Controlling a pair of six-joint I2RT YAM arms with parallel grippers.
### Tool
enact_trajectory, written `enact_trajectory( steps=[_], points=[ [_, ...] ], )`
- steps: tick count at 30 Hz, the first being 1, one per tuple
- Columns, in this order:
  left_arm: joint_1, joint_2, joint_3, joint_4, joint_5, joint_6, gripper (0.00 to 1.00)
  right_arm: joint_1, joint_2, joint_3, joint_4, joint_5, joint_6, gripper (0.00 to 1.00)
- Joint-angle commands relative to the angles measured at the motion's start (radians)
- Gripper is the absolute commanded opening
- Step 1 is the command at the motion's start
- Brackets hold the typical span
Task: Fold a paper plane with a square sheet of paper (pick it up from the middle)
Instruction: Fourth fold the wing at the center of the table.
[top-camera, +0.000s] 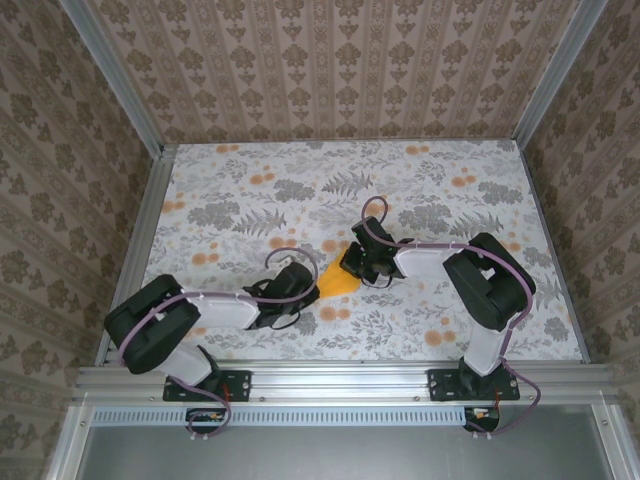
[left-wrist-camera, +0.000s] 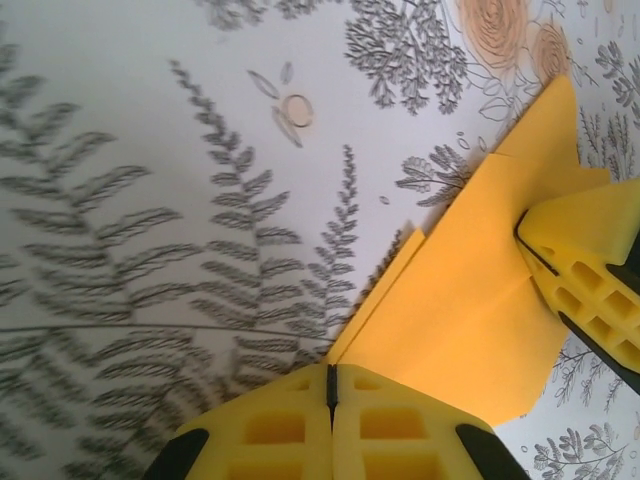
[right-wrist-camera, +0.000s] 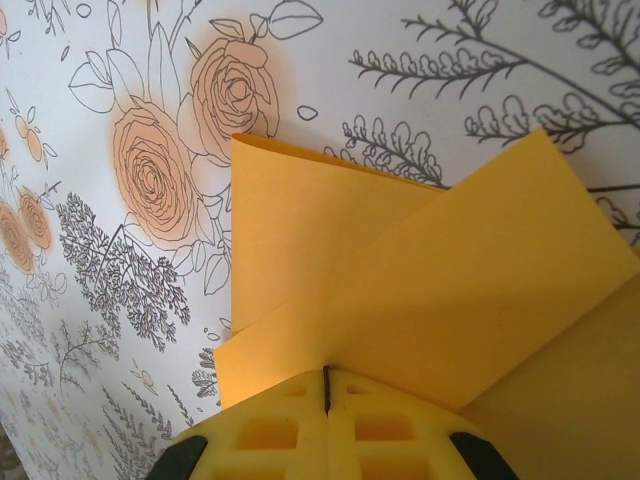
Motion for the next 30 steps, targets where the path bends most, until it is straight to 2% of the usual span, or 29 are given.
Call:
enact_trajectory(
  steps=[1,6,12,18,23,30],
  points=[
    [-0.004,-0.026,-0.050,-0.123,-0.053,-0.020,0.06,-0.012,0.064,-0.045,-0.103,0.039,0.012,0.00],
    [-0.008,-0.098,-0.009,-0.107,-0.024,0.032,0.06,-0.013,0.068,-0.042,-0.102,0.036,0.014,0.00],
    [-0.013,-0.168,0.020,-0.132,-0.048,0.061,0.08,-0.014,0.081,-0.041,-0.090,0.026,0.019,0.00],
    [-0.012,-0.092,0.037,-0.041,0.005,0.049,0.08,-0.032,0.110,-0.039,-0.042,0.033,0.031,0.00],
    [0.022,-0.005,0.066,0.057,0.046,0.048,0.08,-0.057,0.114,-0.075,0.060,0.063,0.077,0.00],
    [0.056,0.115,0.128,0.148,0.055,0.039,0.07,-0.067,0.086,-0.110,0.092,0.080,0.110,0.00]
  ],
)
